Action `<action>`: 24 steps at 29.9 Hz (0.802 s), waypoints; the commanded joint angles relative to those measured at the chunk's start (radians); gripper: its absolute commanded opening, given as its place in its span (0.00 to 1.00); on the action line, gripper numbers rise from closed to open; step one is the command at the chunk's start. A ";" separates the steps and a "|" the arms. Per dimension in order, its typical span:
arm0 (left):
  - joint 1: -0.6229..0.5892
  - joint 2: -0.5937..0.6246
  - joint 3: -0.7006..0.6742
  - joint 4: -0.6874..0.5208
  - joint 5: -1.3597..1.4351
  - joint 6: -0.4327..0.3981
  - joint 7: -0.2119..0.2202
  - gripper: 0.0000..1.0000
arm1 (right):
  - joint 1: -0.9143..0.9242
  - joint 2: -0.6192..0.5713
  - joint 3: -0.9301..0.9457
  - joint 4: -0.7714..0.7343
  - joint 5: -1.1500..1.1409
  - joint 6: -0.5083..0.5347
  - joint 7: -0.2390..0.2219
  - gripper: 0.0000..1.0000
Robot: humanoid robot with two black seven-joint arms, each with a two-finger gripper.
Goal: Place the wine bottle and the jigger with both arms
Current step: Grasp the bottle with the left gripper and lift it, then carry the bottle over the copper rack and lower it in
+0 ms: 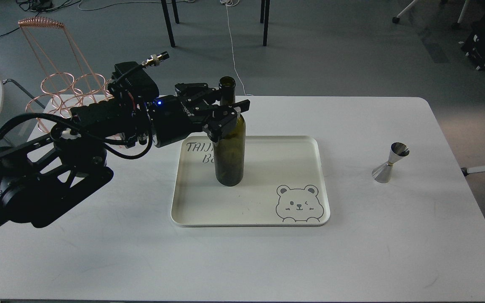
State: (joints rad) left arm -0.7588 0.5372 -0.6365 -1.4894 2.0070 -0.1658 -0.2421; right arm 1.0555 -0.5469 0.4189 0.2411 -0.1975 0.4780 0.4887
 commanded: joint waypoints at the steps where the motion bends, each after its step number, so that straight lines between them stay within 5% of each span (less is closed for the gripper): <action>1: -0.001 0.007 -0.012 -0.002 -0.004 0.009 0.003 0.16 | 0.000 0.001 0.000 0.000 0.000 -0.001 0.000 0.96; 14: -0.131 0.337 -0.071 -0.046 -0.280 0.000 -0.010 0.14 | 0.003 -0.001 -0.002 0.000 0.000 0.004 0.000 0.96; 24: -0.234 0.405 -0.061 0.234 -0.284 -0.020 -0.077 0.14 | 0.001 -0.001 -0.003 0.001 0.000 0.004 0.000 0.96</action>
State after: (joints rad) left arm -0.9740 0.9436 -0.6982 -1.3316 1.7180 -0.1838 -0.3074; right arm 1.0556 -0.5472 0.4166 0.2427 -0.1980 0.4819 0.4887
